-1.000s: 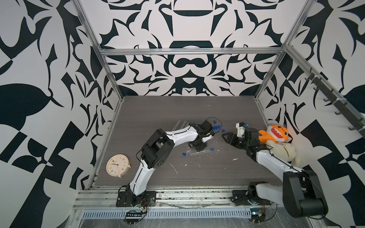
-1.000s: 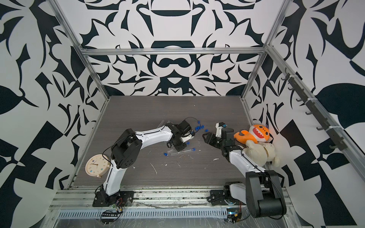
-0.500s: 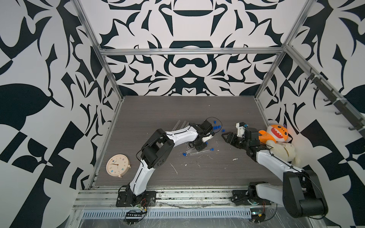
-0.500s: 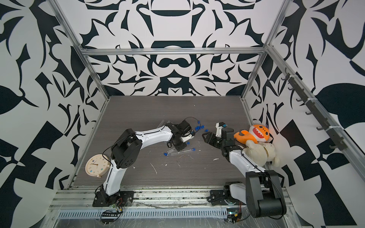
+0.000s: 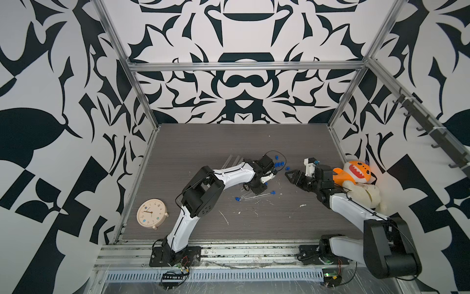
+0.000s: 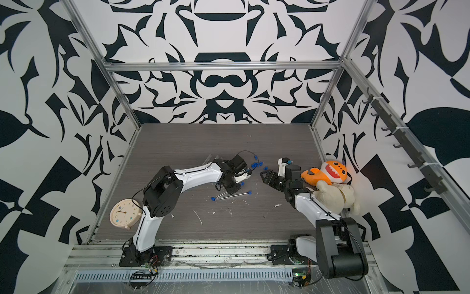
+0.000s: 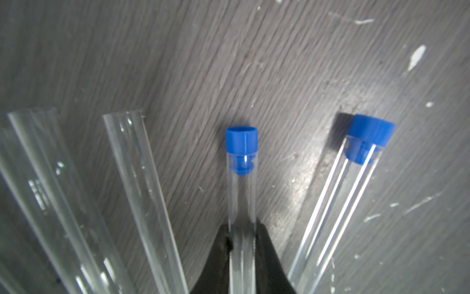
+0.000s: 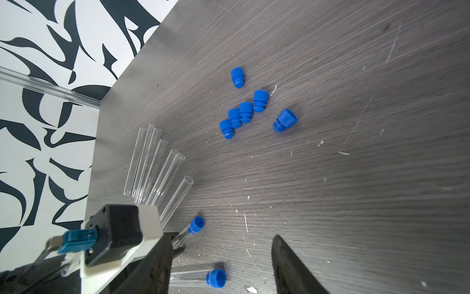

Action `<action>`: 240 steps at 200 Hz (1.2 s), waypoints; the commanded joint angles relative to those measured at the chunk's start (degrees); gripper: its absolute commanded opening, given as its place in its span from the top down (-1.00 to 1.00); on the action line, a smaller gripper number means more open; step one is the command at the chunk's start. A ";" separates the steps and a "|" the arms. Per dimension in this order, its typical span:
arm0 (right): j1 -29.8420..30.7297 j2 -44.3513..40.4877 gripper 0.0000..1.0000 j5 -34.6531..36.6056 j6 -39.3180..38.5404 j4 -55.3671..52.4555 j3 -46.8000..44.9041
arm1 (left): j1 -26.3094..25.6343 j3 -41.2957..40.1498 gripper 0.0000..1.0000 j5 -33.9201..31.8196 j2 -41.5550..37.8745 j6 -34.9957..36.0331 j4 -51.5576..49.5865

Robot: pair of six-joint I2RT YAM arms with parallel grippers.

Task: Remove stoppers from test tubes
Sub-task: Pick up the test tube at the center of the board.

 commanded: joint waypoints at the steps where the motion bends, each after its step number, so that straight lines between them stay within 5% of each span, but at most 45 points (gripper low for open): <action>1: -0.27 -0.06 -0.23 -0.39 0.22 2.02 -0.34 | 0.40 -1.00 0.74 2.57 -2.44 -0.42 0.79; 62: -0.89 -0.19 -0.24 -4.14 -1.08 5.68 -2.10 | 2.87 -1.02 0.78 5.23 -6.55 -2.41 2.47; 107: 1.10 0.60 -0.26 -13.20 -0.50 15.05 -2.17 | 3.14 -0.50 0.80 7.03 -9.38 -3.99 2.92; 240: 10.07 15.12 -0.10 -12.50 6.04 30.27 3.75 | 3.14 0.19 0.84 8.08 -10.97 -5.18 3.13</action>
